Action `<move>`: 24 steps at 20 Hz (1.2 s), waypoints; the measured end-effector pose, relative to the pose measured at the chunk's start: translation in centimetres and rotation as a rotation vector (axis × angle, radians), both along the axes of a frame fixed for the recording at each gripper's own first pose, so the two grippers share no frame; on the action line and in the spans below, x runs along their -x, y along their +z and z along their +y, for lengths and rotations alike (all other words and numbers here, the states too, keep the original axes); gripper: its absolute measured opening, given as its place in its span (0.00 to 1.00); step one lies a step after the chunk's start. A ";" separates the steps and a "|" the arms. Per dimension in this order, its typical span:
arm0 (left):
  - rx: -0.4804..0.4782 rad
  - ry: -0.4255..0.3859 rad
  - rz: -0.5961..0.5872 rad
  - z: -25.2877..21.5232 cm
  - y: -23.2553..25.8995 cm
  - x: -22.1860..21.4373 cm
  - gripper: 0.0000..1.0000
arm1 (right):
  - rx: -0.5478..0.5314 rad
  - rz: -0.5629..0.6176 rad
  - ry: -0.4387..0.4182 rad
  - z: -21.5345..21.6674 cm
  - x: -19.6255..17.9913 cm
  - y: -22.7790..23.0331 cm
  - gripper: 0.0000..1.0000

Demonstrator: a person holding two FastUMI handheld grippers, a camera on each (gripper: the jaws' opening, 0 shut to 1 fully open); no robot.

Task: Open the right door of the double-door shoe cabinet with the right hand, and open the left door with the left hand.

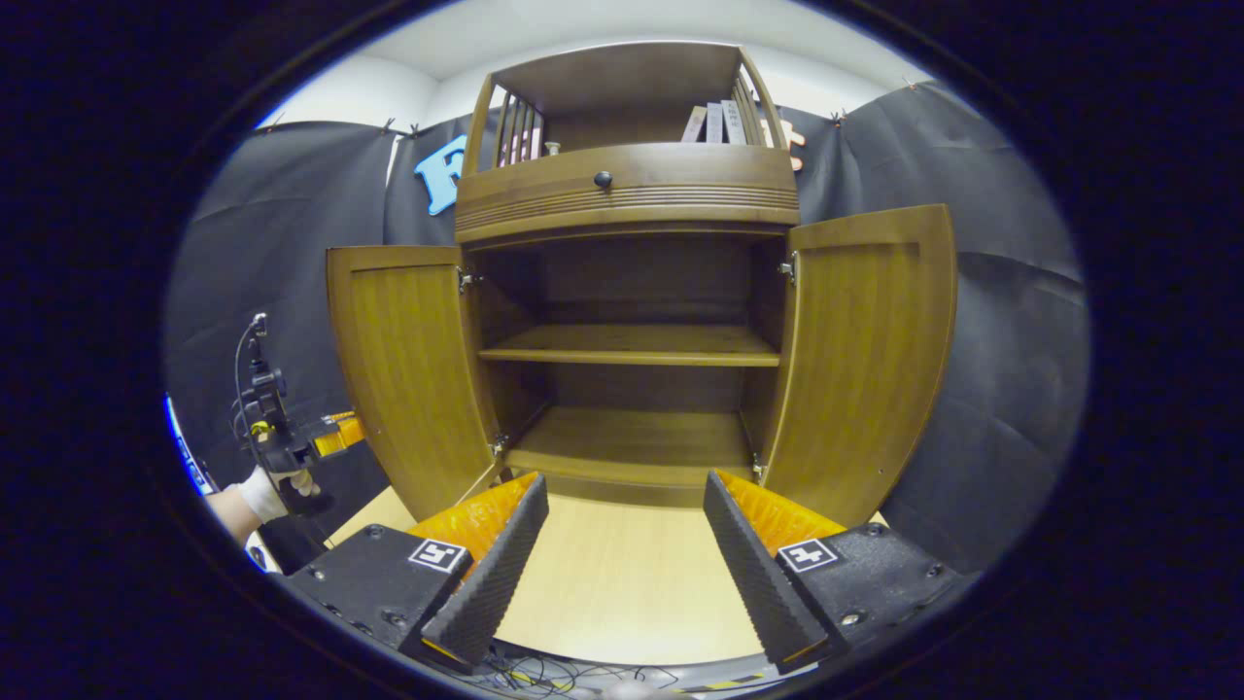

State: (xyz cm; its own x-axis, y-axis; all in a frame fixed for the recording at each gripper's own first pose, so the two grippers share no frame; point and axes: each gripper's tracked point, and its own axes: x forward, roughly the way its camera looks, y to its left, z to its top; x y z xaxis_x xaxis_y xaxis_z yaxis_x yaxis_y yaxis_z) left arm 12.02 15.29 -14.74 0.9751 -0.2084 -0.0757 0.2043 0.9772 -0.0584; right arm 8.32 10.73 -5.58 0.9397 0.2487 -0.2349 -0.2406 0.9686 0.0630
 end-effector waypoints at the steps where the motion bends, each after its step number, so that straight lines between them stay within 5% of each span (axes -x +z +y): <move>1: 0.020 0.010 0.005 1.0 -0.1 -0.3 0.01 | 0.002 0.003 0.004 0.0 0.1 -0.1 1.00; 3: 0.079 -0.023 0.019 1.2 0.0 -0.4 0.00 | 0.005 0.006 0.012 0.2 0.1 -0.2 1.00; 13: 0.017 -0.046 0.042 1.5 -0.4 0.3 0.04 | 0.004 0.002 0.036 0.1 1.0 0.1 1.00; 21: -0.072 0.194 0.047 5.0 1.2 4.9 1.00 | -0.012 -0.021 0.000 -1.7 0.7 0.5 1.00; 24: -0.109 0.283 0.032 3.5 3.7 6.8 0.95 | -0.012 -0.047 -0.037 -2.9 0.4 1.1 1.00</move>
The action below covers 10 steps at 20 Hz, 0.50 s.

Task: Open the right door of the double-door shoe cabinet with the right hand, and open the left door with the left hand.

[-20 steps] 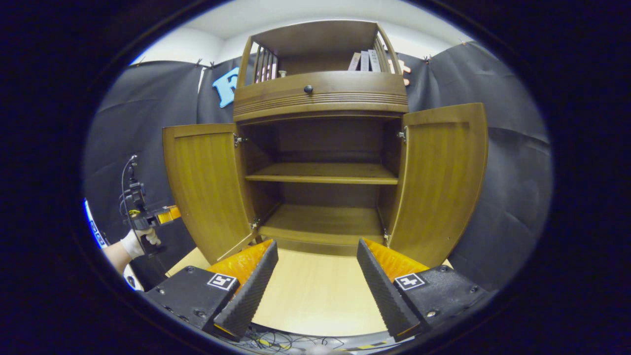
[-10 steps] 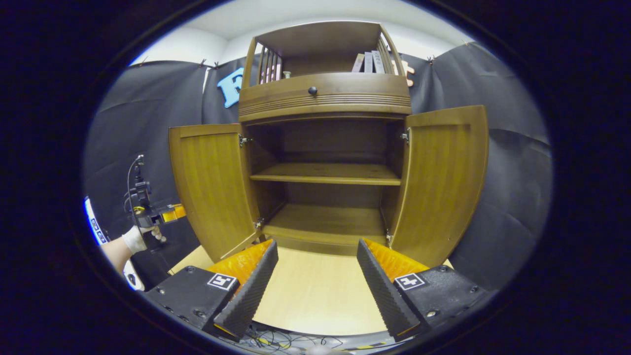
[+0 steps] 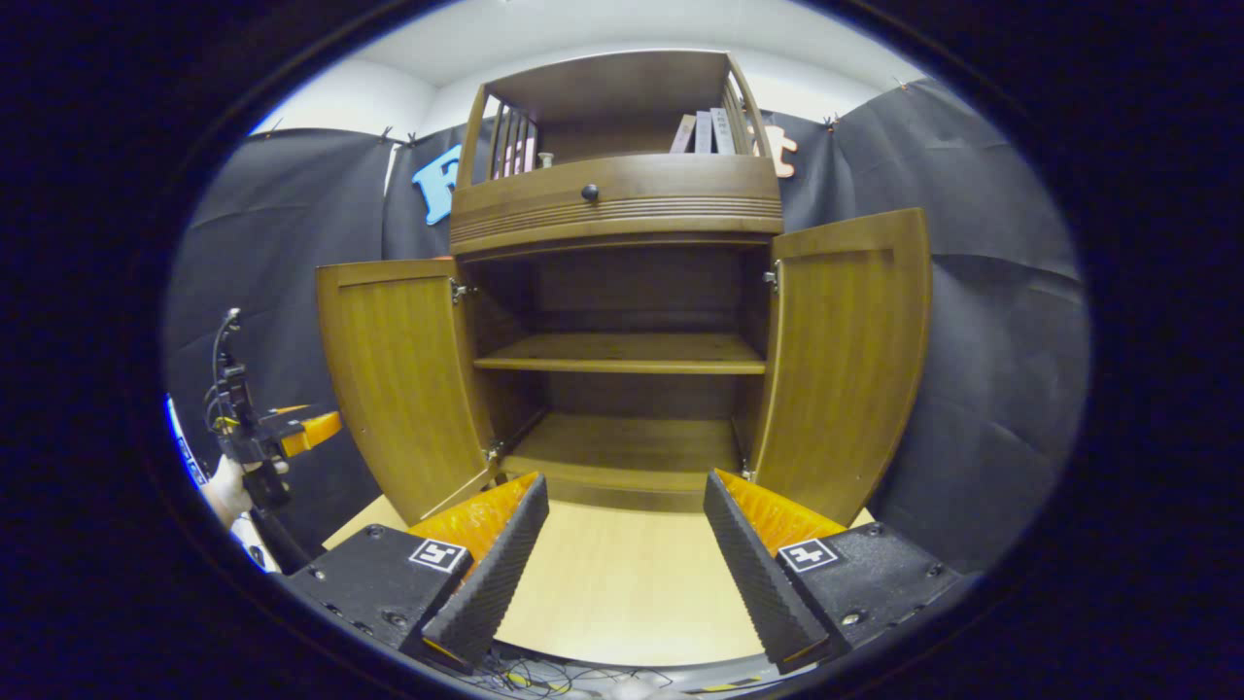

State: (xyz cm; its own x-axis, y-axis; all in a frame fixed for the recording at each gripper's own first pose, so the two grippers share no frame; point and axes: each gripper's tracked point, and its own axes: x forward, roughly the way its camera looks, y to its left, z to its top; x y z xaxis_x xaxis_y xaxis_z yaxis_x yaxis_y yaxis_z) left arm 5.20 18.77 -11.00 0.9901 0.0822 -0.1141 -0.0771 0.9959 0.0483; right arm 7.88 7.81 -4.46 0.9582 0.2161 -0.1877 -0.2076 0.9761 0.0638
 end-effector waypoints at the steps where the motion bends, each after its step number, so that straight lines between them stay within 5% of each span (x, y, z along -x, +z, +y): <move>1: 0.018 0.009 -0.008 -1.5 0.9 0.3 0.95 | -0.003 -0.012 -0.008 -0.2 -0.3 0.3 1.00; 10: 0.021 -0.090 -0.059 -15.4 6.9 1.1 0.95 | -0.023 -0.050 -0.063 -3.3 -1.8 1.9 1.00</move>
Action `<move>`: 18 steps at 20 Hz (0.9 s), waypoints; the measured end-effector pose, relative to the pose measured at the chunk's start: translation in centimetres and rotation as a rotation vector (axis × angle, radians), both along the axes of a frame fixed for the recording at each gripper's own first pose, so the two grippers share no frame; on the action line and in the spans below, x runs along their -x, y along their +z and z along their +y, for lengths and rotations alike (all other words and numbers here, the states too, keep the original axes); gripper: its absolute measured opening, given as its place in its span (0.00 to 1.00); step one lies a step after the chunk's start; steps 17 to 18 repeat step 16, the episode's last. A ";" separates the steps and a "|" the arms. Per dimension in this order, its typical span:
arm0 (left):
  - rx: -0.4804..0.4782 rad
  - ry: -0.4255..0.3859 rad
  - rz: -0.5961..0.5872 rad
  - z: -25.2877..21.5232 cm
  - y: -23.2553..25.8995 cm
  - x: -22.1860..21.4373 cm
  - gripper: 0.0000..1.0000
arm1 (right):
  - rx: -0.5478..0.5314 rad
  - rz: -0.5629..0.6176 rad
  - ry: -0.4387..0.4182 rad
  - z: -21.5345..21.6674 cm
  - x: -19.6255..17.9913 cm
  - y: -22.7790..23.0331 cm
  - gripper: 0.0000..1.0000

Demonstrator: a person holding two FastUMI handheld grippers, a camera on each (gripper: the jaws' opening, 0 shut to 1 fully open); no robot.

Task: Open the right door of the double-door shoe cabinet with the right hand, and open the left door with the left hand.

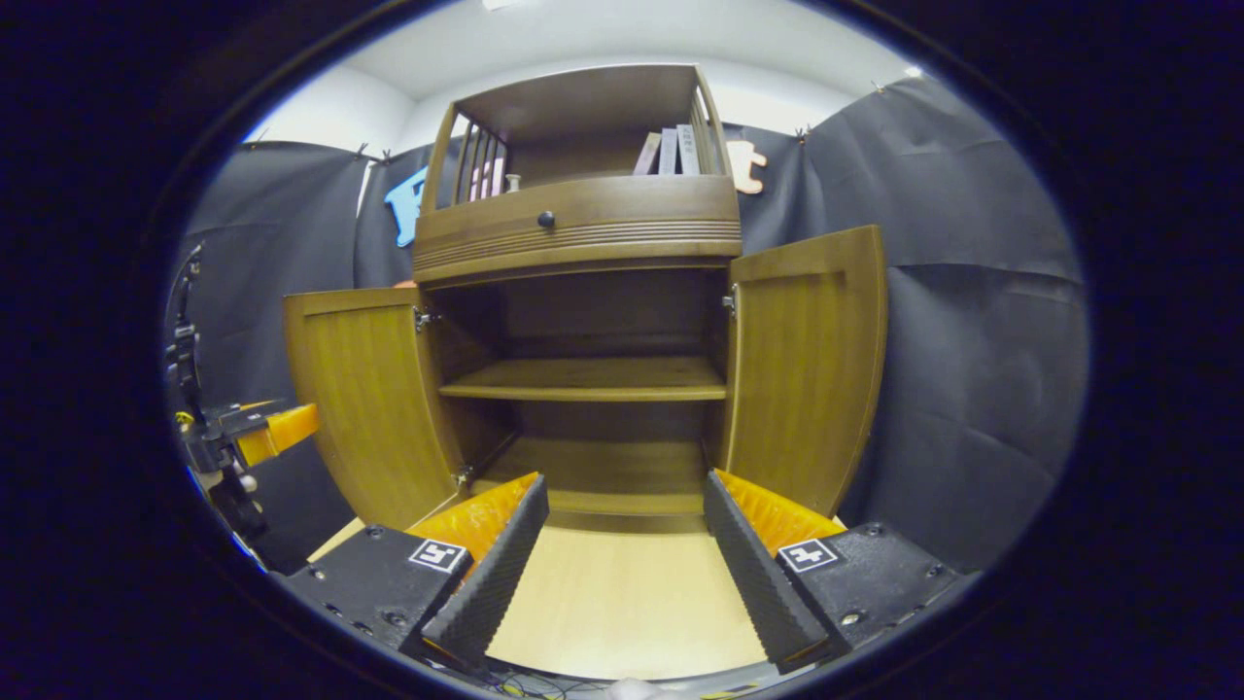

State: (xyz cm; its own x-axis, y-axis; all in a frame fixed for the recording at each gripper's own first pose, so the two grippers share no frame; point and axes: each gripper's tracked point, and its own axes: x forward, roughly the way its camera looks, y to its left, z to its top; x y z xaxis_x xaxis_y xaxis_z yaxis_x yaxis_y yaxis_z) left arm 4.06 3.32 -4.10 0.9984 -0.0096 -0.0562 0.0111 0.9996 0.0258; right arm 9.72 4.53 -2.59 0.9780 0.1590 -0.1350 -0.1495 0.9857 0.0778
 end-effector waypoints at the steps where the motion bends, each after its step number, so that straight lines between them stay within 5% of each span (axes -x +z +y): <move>1: -0.016 -0.006 0.007 -1.1 0.1 0.1 0.94 | 0.003 -0.006 -0.007 -0.4 -0.2 0.2 1.00; 2: -0.026 -0.013 0.010 -2.1 0.2 0.4 1.00 | 0.003 -0.013 -0.016 -0.9 -0.2 0.4 1.00; 7: -0.028 -0.032 0.000 -6.4 0.3 1.6 0.96 | 0.009 -0.049 -0.063 -2.5 -0.6 1.3 1.00; 18: -0.043 -0.001 -0.025 -6.0 1.8 1.6 0.90 | 0.015 -0.061 -0.066 -2.7 -1.1 1.7 1.00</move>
